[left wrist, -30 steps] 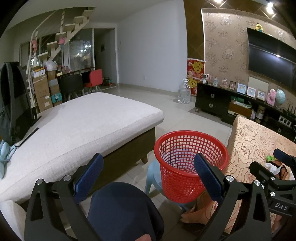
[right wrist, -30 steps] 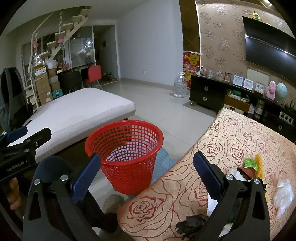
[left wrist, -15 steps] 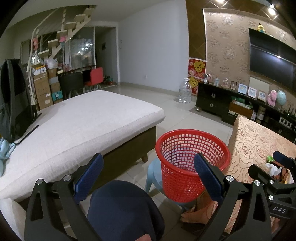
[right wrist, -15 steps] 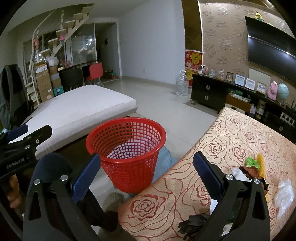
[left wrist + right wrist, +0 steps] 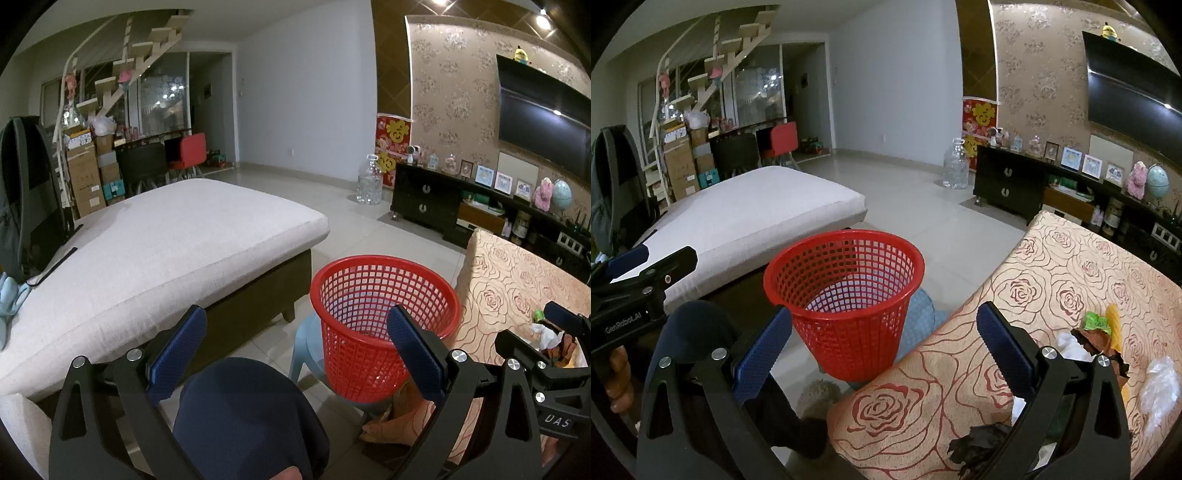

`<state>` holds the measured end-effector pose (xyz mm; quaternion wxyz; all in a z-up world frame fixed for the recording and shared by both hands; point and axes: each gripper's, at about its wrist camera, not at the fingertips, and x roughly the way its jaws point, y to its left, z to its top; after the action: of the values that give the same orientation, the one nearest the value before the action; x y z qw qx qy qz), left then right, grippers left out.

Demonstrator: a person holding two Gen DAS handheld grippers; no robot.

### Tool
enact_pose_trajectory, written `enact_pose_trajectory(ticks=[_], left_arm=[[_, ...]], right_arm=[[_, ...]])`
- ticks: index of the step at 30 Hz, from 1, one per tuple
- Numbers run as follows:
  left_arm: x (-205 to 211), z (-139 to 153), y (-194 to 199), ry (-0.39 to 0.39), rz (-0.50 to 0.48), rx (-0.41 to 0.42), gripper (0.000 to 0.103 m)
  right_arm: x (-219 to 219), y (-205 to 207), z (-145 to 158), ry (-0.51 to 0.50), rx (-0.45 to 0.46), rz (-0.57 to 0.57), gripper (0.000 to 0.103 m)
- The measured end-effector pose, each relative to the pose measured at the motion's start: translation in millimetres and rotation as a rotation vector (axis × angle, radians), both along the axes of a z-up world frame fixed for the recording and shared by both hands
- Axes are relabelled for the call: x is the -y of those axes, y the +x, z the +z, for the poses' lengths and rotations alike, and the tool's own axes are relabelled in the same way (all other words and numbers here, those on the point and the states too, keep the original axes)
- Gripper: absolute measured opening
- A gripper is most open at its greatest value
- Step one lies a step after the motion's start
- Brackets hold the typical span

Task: Collect trash

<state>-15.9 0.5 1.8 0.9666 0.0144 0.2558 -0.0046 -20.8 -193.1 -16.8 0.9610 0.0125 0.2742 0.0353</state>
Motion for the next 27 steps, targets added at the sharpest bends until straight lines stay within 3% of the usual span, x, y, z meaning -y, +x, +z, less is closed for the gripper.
enact_pose_trajectory(ticks=[27], left_arm=[[0.5,0.1,0.7,0.0,0.0,-0.002,0.095]], right_arm=[[-1.2,-0.3,-4.8,-0.003,-0.006,0.003,0.097]])
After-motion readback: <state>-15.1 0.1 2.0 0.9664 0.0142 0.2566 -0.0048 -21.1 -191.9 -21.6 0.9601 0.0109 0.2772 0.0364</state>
